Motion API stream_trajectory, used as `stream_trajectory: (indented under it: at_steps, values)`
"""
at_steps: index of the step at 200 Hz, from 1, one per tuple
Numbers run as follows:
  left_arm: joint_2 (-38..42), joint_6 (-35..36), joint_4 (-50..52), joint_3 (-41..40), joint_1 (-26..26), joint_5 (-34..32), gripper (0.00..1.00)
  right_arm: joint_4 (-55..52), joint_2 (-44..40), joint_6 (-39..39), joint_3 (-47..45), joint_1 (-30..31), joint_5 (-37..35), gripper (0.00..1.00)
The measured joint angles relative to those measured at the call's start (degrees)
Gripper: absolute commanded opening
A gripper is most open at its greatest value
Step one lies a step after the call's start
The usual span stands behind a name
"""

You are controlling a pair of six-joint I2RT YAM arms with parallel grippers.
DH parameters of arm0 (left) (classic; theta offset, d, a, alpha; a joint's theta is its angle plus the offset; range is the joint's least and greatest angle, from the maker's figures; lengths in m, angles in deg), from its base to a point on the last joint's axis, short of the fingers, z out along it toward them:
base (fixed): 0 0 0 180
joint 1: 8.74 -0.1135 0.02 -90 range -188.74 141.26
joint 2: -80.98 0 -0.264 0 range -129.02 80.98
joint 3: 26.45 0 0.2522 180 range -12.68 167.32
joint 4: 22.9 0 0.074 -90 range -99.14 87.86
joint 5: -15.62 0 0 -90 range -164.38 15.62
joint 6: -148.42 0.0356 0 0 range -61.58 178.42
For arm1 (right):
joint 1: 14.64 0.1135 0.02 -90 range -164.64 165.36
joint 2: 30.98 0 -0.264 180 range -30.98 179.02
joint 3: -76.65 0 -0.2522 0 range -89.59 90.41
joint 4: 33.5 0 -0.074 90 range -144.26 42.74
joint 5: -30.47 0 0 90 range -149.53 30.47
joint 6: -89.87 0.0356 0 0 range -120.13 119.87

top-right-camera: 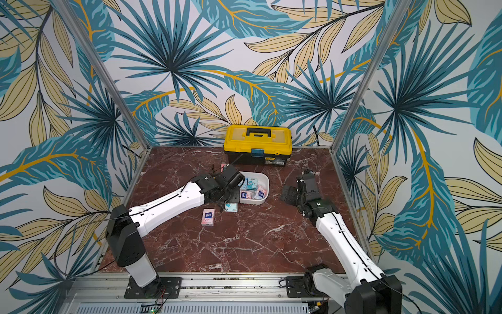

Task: Take the pocket tissues out of the storage box
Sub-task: Place the pocket tissues at the center of the board.

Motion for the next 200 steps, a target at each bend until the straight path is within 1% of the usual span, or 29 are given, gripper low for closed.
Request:
stream_trajectory:
  at_steps: [28, 62, 89, 123, 200]
  values:
    - [0.1, -2.5, -0.1, -4.0, 1.3, 1.0, 0.53, -1.5, -2.3, 0.0, -0.6, 0.0, 0.3, 0.99]
    - [0.0, -4.2, -0.7, -6.8, 1.6, 0.9, 0.53, -2.7, -4.1, -0.2, -0.6, 0.0, 0.9, 0.99]
    - [-1.2, -4.4, -1.9, -7.0, 1.5, 0.8, 0.53, -3.1, -4.3, -0.8, -0.6, 0.0, 1.0, 0.99]
    - [-4.8, -4.4, -3.4, -7.0, 0.9, 0.9, 0.53, -3.9, -4.3, -1.3, -0.6, 0.0, 1.0, 0.99]
    - [-8.6, -5.0, -7.6, -9.2, -1.7, 4.6, 0.53, -4.0, -3.6, -1.8, -0.6, 0.0, 0.9, 0.99]
